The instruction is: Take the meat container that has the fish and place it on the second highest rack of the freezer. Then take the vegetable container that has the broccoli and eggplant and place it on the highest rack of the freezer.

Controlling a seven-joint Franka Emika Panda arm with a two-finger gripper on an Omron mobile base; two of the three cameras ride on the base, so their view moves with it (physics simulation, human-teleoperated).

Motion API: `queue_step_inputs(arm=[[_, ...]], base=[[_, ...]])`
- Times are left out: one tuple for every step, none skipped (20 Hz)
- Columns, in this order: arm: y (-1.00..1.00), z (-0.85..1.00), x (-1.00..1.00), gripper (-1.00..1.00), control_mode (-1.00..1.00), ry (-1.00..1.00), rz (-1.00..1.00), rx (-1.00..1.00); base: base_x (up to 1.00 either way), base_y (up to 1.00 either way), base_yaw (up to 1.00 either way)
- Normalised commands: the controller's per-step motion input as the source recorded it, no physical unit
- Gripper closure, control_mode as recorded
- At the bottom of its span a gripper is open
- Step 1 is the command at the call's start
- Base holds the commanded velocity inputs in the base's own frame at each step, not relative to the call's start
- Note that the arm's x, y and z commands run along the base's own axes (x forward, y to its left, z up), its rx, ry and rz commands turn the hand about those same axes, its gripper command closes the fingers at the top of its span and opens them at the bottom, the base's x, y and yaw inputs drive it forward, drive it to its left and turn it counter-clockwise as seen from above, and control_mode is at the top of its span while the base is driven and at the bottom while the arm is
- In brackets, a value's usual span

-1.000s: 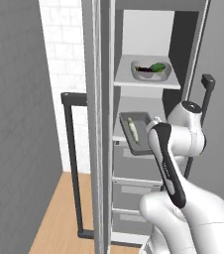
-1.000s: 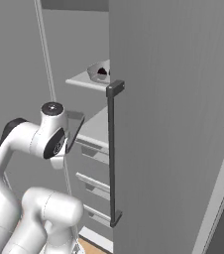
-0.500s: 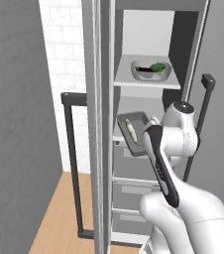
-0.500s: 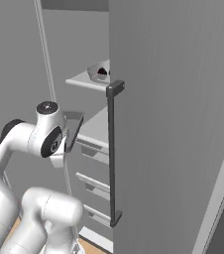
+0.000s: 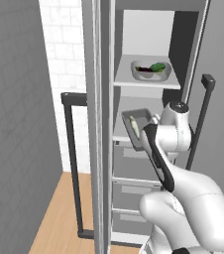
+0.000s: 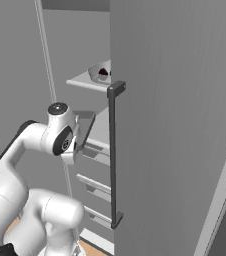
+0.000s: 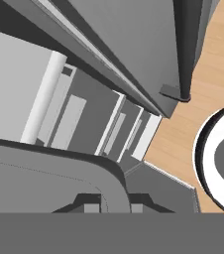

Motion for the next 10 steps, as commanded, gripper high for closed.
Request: queue_step_inputs(arm=[[-0.36, -0.15, 0.1, 1.0, -1.0, -0.01, -0.12, 0.0], [-0.44, -0.18, 0.0, 1.0, -1.0, -0.07, -0.08, 0.0], [-0.38, -0.08, 0.0, 1.0, -1.0, -0.07, -0.08, 0.0], [-0.32, 0.0, 0.19, 1.0, -1.0, -0.06, -0.12, 0.0], [-0.31, 0.0, 0.44, 1.0, -1.0, -0.03, -0.13, 0.0], [-0.41, 0.0, 0.54, 1.0, -1.0, -0.01, -0.12, 0.0], [-0.46, 0.0, 0.55, 1.0, -1.0, 0.0, -0.1, 0.0], [-0.46, -0.02, 0.49, 1.0, -1.0, 0.0, -0.08, 0.0], [-0.31, -0.16, 0.51, 1.0, -1.0, 0.0, -0.07, 0.0], [-0.18, -0.36, 0.56, 1.0, -1.0, 0.0, -0.05, 0.0]], base=[[0.0, 0.0, 0.0], [0.0, 0.0, 0.0], [0.0, 0.0, 0.0], [0.0, 0.0, 0.0], [0.0, 0.0, 0.0], [0.0, 0.0, 0.0], [0.0, 0.0, 0.0], [0.0, 0.0, 0.0], [0.0, 0.0, 0.0], [0.0, 0.0, 0.0]])
